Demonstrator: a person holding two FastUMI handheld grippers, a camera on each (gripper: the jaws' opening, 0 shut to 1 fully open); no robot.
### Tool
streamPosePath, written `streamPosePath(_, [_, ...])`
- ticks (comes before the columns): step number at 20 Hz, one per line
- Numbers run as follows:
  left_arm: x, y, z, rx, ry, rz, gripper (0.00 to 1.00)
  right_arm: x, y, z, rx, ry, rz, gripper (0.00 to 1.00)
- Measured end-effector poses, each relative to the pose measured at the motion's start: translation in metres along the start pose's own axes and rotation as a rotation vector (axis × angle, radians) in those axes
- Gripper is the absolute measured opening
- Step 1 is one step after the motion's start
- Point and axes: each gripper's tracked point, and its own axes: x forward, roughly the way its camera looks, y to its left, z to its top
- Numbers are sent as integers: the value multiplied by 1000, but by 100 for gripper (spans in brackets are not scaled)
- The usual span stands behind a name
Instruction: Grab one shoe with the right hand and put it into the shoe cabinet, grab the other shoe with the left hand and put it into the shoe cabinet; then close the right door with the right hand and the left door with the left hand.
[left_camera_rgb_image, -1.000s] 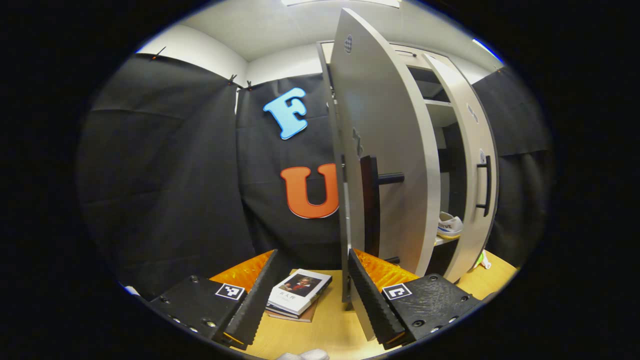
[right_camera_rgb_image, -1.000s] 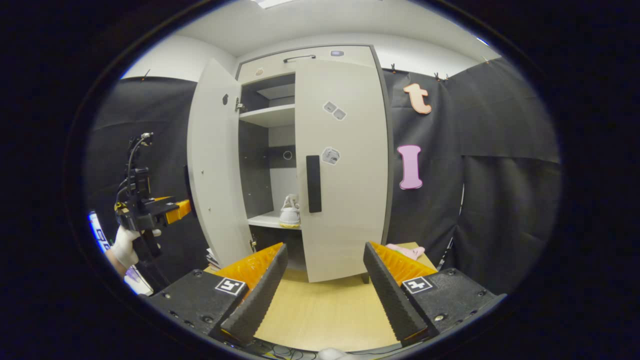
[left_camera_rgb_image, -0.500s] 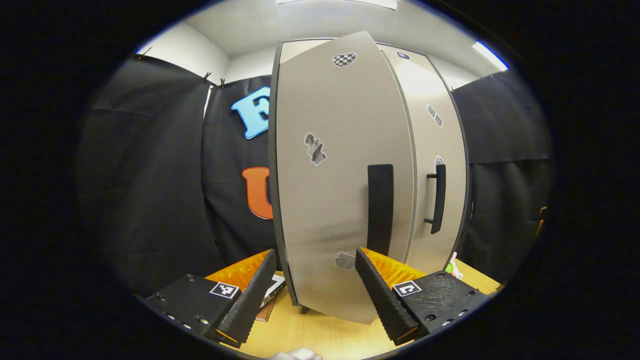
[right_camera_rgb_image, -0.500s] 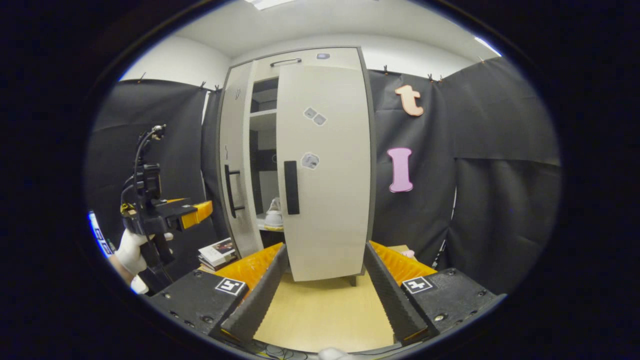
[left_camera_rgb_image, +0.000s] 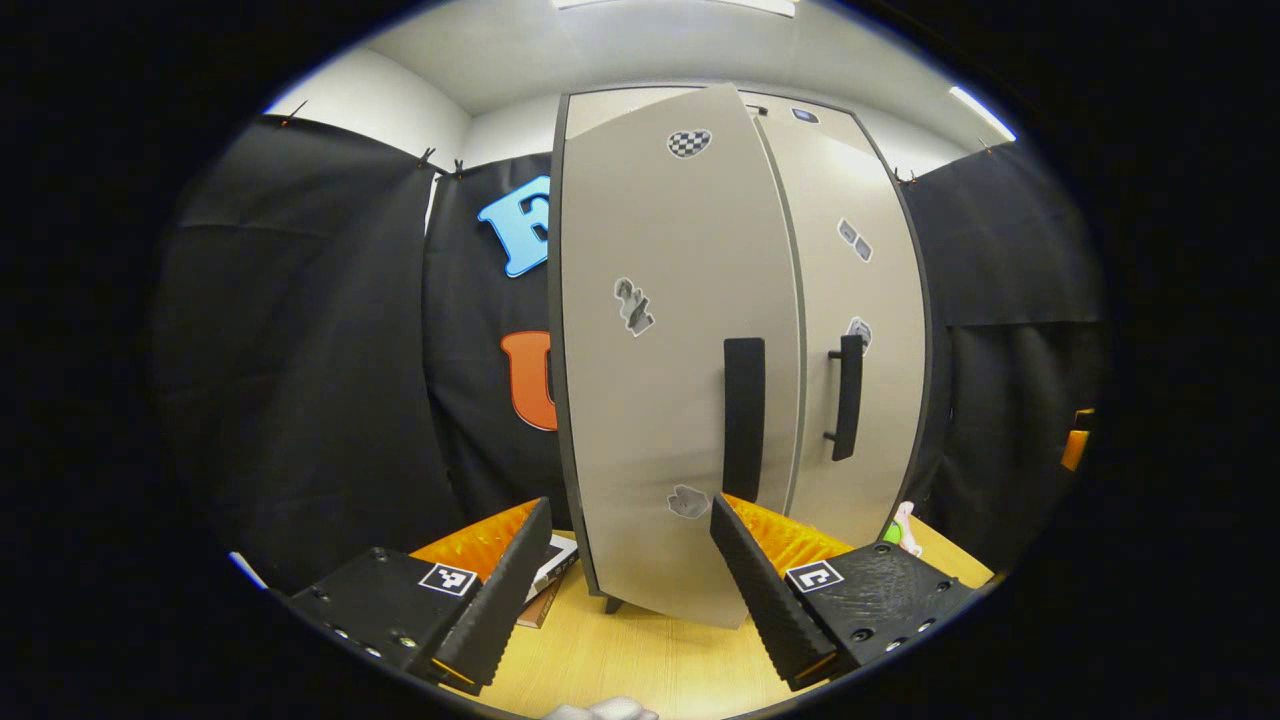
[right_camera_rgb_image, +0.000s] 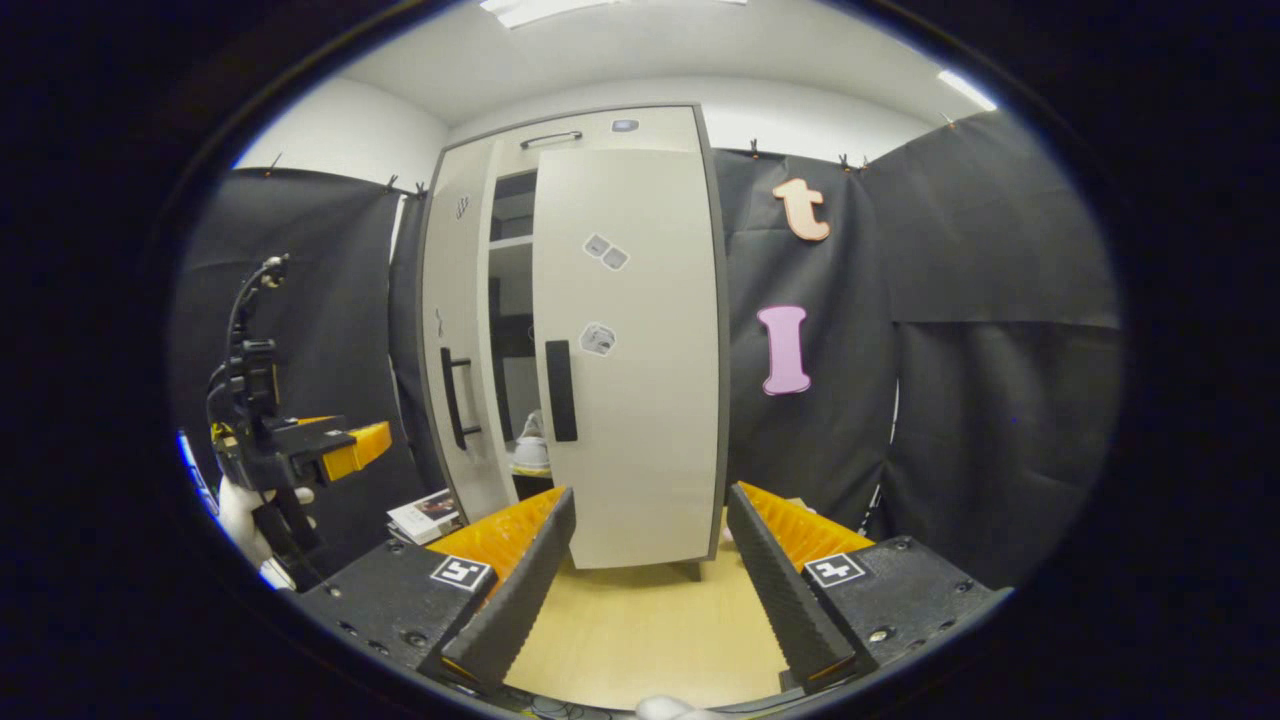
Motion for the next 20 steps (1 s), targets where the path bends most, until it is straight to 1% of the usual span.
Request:
streamPosePath(2, [-19,-1,1,2,-1,-8,96,-2,4,3,1,-9,-2,94])
streamPosePath(3, [-28,-3,4,0,-7,-13,100,-4,6,5,1,-11,0,94])
streamPosePath(4, [-36,-5,6,-2,-13,-16,96,-5,10,4,1,-13,2,94])
streamPosePath(5, [-46,-5,7,-2,-18,-15,100,-8,14,4,2,-15,3,94])
streamPosePath(6, [-55,-6,7,0,-21,-21,100,-10,19,5,2,-17,8,94])
streamPosePath(7, [-63,-7,6,0,-16,-21,96,-12,24,5,2,-20,12,94])
streamPosePath(8, [-70,-7,6,0,-19,-24,96,-15,30,5,0,-21,17,94])
streamPosePath(9, [-78,-7,7,1,-24,-26,96,-17,34,5,0,-23,19,95])
streamPosePath(10, [-83,-5,7,7,-24,-24,100,-20,38,4,-2,-24,21,99])
streamPosePath(11, [-88,-4,5,16,-27,-21,96,-23,42,4,-3,-30,20,99])
streamPosePath(12, [-92,-3,5,19,-28,-23,96,-28,45,4,-4,-34,17,94])
streamPosePath(13, [-96,-3,5,18,-24,-24,96,-31,48,3,0,-36,12,94])
streamPosePath(14, [-100,-3,4,14,-21,-30,96,-34,51,1,3,-37,15,99])
streamPosePath(15, [-101,-4,5,7,-18,-35,96,-36,54,0,7,-35,16,99])
streamPosePath(16, [-103,-4,5,3,-19,-38,96,-39,55,0,10,-36,14,94])
streamPosePath(18, [-104,0,5,6,-16,-36,96,-44,56,0,7,-40,2,94])
streamPosePath(19, [-106,-2,6,3,-20,-43,100,-46,55,1,7,-45,-2,99])
streamPosePath(20, [-107,-4,6,1,-22,-51,96,-47,56,1,6,-47,-6,99])
